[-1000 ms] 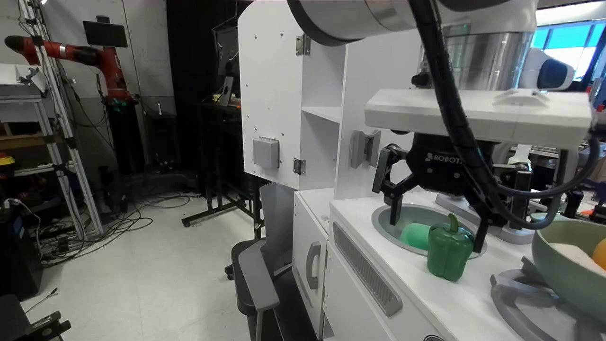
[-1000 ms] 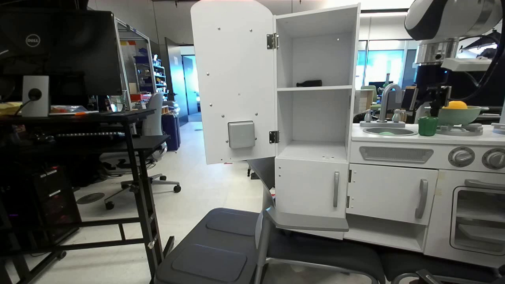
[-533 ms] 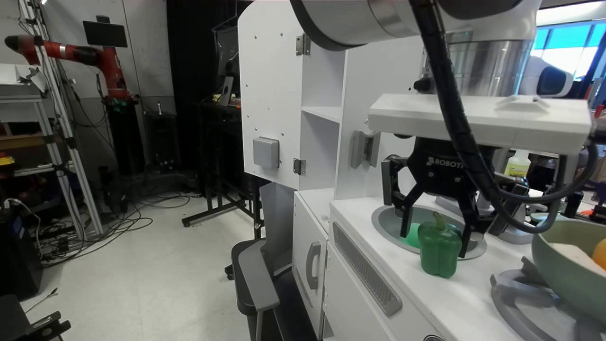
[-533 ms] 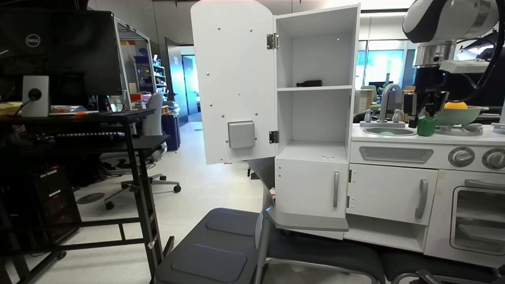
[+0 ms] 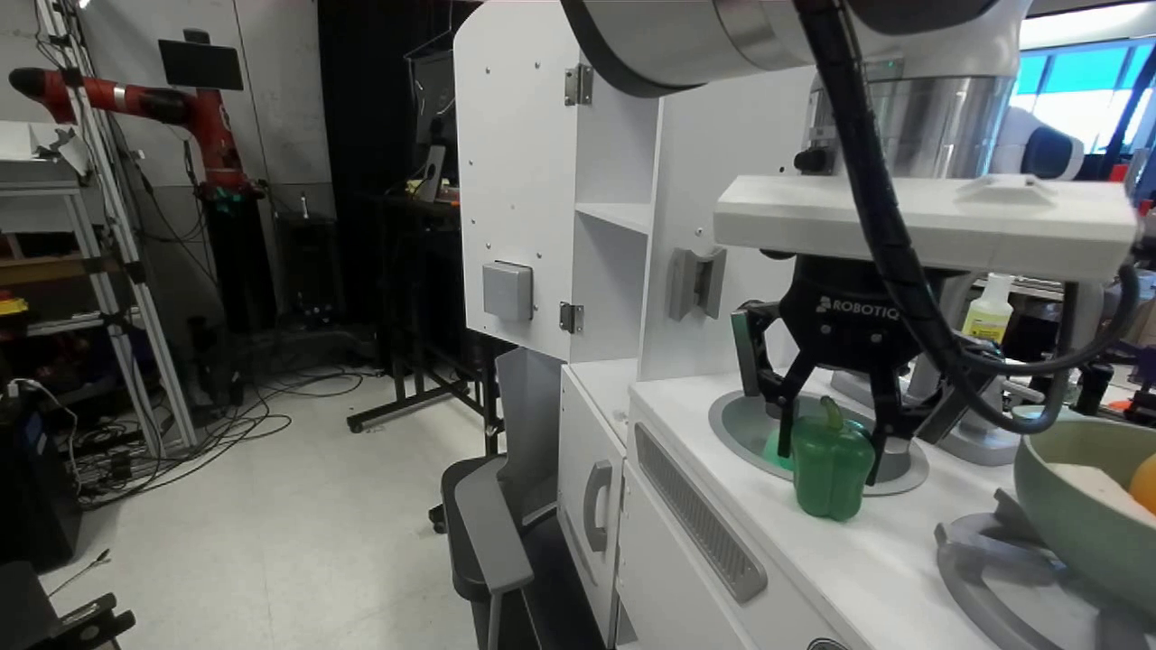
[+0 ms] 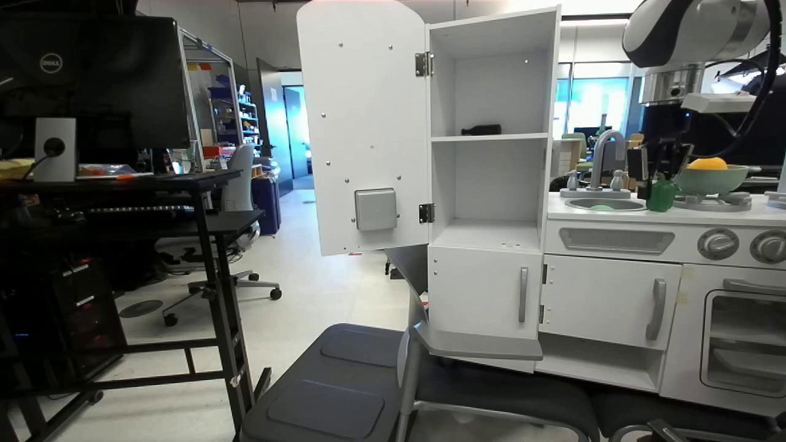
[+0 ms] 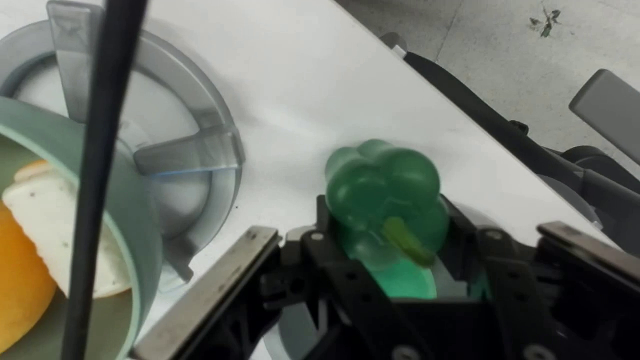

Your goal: Open the upper cabinet on the left, place the black bottle on the top shelf of the cabinet, place the green pepper from the counter on the top shelf in the cabinet

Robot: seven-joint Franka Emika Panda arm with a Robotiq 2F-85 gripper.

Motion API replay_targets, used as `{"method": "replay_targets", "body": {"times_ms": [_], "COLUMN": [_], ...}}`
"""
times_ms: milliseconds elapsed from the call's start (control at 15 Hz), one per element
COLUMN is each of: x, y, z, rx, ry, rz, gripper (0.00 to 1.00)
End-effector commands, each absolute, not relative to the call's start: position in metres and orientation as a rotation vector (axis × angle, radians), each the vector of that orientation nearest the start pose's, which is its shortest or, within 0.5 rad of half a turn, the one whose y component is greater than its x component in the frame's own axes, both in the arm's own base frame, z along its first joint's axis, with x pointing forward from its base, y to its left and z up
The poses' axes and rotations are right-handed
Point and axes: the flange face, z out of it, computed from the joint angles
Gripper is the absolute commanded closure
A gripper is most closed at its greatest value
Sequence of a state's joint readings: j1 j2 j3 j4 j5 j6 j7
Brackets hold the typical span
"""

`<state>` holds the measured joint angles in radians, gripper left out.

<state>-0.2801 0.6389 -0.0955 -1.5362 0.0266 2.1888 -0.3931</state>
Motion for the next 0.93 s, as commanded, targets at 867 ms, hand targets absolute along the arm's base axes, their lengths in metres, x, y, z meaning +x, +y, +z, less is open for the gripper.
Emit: {"method": "replay_targets", "body": {"times_ms": [867], "x": [0.572], "y": [-0.028], "z": [0.387], "rx": [-2.988], "ry": [-1.115], "rz": [0.142], "gripper": [0.77]}}
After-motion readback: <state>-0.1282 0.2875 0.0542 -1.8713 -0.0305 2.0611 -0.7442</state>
